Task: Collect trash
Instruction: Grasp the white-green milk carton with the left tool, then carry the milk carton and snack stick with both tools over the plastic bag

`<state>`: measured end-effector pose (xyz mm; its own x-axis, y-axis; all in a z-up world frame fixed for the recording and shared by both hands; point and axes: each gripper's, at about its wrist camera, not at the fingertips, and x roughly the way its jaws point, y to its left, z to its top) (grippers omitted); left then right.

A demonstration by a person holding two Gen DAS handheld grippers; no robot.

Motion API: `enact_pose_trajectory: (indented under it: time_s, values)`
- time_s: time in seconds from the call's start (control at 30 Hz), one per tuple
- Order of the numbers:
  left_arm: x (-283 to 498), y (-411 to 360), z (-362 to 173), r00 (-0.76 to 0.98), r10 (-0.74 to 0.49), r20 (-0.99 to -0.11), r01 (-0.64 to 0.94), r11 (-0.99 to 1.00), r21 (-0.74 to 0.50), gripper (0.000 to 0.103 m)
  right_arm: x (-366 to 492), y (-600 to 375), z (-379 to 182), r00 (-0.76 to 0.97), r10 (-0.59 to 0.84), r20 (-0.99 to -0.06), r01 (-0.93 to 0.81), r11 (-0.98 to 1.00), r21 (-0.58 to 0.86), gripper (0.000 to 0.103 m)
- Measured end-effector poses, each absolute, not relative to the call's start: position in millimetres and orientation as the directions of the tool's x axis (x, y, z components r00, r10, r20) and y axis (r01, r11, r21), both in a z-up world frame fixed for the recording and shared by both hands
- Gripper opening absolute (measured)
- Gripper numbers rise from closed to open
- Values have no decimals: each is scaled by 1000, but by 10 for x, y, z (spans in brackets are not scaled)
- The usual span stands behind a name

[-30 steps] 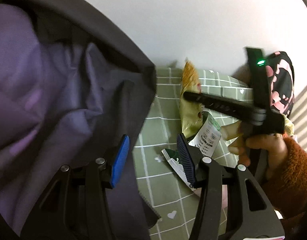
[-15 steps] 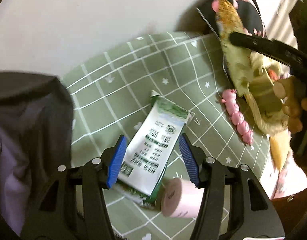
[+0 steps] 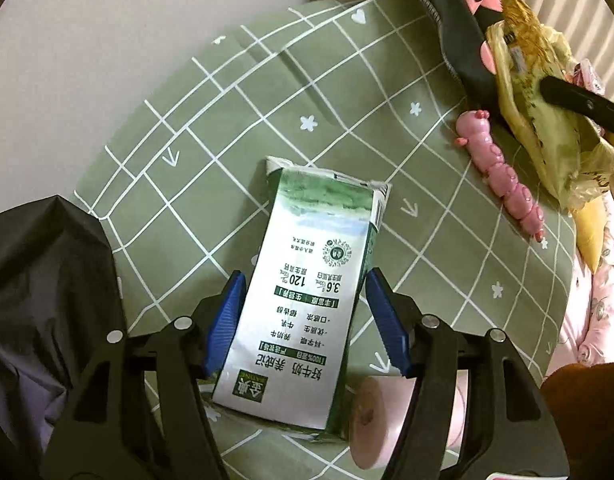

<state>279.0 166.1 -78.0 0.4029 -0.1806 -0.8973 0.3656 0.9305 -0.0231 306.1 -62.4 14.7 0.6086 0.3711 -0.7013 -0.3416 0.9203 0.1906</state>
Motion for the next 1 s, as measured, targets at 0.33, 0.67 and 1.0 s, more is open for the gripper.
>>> enact_pose_trajectory:
  time_s: [0.33, 0.67, 1.0]
  values:
    - [2985, 1791, -842, 361, -189, -913, 301, 950, -78, 51, 2789, -633, 80, 622, 333, -709, -308, 936, 169, 25]
    - [3023, 1757, -56, 521, -277, -807, 280, 949, -145, 49, 2513, -792, 315, 680, 313, -663, -303, 943, 135, 25]
    - [2623, 1103, 667, 676, -369, -638, 238, 928, -285, 49, 2176, -1485, 954, 780, 313, -541, -316, 945, 91, 25]
